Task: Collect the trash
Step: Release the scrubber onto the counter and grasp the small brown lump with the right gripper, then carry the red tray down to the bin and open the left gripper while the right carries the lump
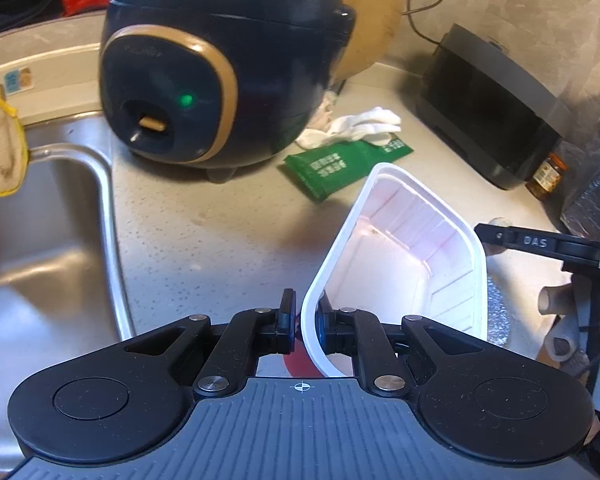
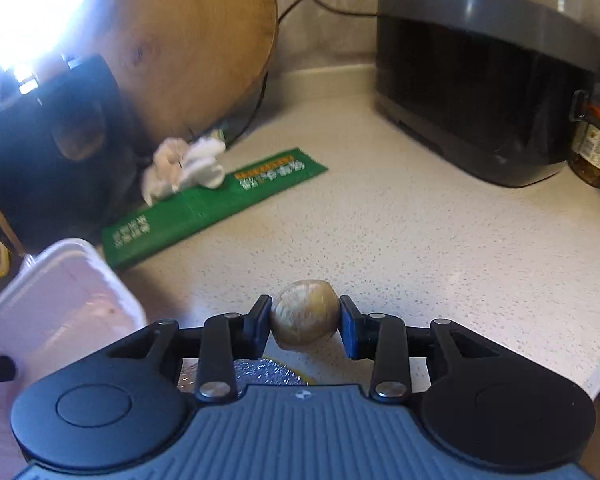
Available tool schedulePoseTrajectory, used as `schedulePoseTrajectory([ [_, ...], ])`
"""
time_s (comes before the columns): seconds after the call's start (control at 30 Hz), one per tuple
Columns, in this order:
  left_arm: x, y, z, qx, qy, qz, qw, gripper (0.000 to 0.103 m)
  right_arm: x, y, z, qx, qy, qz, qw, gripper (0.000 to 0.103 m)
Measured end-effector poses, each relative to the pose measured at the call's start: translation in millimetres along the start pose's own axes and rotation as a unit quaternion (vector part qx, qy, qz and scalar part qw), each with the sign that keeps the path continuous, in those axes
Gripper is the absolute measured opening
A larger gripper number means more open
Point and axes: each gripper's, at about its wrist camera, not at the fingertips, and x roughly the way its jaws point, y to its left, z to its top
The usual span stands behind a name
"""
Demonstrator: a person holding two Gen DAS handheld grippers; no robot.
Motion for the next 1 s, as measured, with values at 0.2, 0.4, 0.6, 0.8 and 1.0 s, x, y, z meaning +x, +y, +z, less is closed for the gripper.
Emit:
schedulePoseTrajectory([
  [0.2, -0.4, -26.2, 7.0, 0.049, -0.004, -0.040, 0.9980, 0.013, -45.4, -21.3, -9.9, 0.040, -0.037, -0.038, 0.998, 0.035],
  [0.4, 3.9, -78.7, 12.5, 0.126, 0.003, -0.115, 0.9854, 0.013, -86.8, -60.3, -39.1, 0.096, -0.048, -0.112, 0.988, 0.035],
  [0.6, 24.1, -144.0, -6.2, 0.208, 0.049, -0.183, 0.9596, 0.013, -130.2, -109.1, -89.4, 0.172, -0.042, -0.200, 0.964, 0.035],
  [0.8, 46.4, -203.9, -43.7, 0.288, 0.120, -0.231, 0.9216, 0.013, -174.6, -147.7, -154.4, 0.255, -0.030, -0.286, 0.923, 0.035],
  [1.0, 90.6, -266.9, -111.4, 0.366, 0.208, -0.235, 0.8761, 0.013, -201.0, -173.8, -230.1, 0.343, -0.002, -0.339, 0.876, 0.035],
])
